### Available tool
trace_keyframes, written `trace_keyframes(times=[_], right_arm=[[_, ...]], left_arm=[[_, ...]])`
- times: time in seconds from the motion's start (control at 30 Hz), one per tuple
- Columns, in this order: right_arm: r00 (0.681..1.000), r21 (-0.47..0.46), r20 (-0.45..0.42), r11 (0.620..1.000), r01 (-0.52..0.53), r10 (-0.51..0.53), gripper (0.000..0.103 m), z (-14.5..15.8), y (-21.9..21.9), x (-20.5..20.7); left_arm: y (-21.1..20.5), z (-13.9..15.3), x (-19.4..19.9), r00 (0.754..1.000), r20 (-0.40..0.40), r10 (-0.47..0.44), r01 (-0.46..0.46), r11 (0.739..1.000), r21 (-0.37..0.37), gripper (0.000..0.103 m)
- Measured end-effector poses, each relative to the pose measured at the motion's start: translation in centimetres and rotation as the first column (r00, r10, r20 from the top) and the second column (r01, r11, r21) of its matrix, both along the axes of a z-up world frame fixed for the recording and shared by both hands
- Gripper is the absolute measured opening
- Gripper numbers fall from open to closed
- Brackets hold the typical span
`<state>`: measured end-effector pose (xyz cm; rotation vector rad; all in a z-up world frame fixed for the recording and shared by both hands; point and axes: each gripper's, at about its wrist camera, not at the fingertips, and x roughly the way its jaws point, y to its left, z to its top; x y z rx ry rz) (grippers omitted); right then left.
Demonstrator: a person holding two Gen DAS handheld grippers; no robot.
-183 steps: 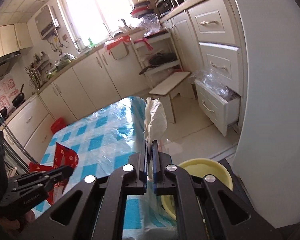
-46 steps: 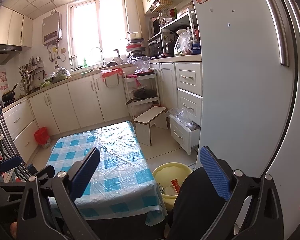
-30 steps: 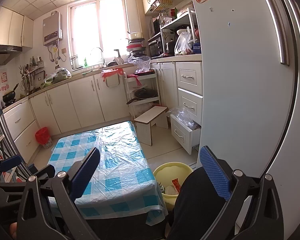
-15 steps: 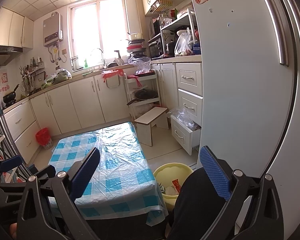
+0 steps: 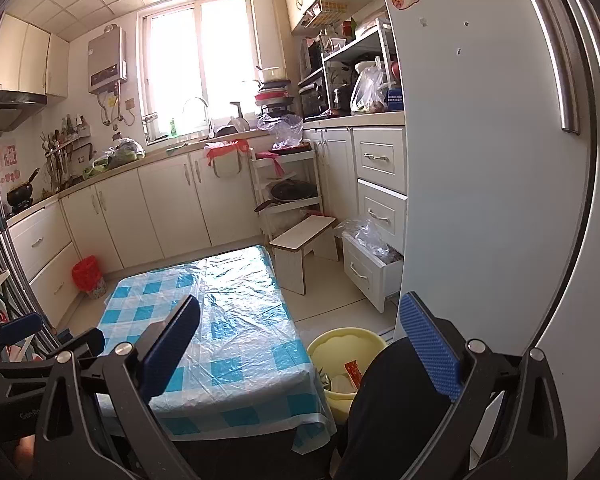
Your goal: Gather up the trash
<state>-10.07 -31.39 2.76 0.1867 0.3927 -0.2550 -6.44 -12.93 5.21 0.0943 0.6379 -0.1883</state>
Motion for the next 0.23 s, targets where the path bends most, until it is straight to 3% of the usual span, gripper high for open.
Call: trace_keyframes(times=[0.23], right_arm=[[1.000,-0.017,-0.010,1.000,-0.014,0.013,0.096,0.00,0.42,0.75]], left_arm=[[0.74,-0.77,0.52,0.999,-0.035,-0.008,0.007,1.000,-0.013,0.095]])
